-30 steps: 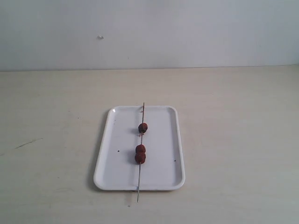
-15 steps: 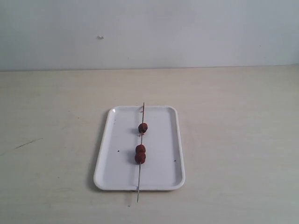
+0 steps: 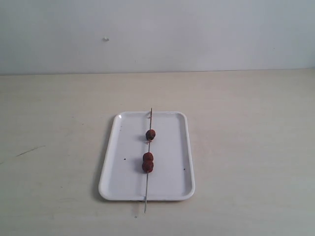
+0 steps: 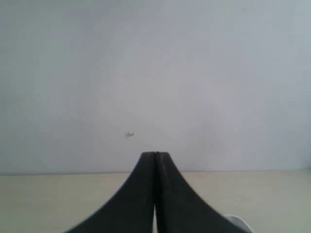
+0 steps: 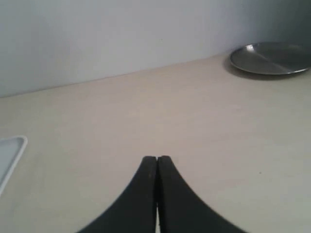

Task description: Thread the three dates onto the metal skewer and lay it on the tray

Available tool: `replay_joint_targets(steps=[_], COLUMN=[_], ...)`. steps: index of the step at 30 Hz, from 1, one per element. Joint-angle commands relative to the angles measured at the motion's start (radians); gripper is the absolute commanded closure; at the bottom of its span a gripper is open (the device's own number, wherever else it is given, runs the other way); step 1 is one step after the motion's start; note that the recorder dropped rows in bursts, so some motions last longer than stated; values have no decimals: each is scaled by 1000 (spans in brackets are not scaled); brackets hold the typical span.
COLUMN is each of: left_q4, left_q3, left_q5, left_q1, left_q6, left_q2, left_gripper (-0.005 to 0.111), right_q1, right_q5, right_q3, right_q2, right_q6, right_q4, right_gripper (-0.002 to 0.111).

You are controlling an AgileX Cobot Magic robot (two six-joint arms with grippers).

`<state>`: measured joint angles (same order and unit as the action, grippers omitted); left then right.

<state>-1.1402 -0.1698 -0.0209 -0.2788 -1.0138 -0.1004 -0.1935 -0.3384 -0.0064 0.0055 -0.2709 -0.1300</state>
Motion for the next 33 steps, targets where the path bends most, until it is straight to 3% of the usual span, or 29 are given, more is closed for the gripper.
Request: replay_joint_targets(steps=[1, 23, 27, 33], left_q4=[3, 3, 116, 116], left_q3=[4, 4, 4, 4], left_q5=[-1, -1, -1, -10], left_q1=[-2, -2, 1, 153], left_q6=[0, 0, -66, -66], left_q2=[7, 7, 7, 47], left_gripper=[107, 107, 107, 107], right_q1=[-4, -4, -4, -4], right_q5=[31, 31, 31, 31], right_q3=[6, 6, 6, 6], right_q2=[-6, -6, -6, -6], right_q6=[-6, -10, -10, -10], right_q4=[-3, -4, -4, -4], right_gripper=[108, 108, 108, 108])
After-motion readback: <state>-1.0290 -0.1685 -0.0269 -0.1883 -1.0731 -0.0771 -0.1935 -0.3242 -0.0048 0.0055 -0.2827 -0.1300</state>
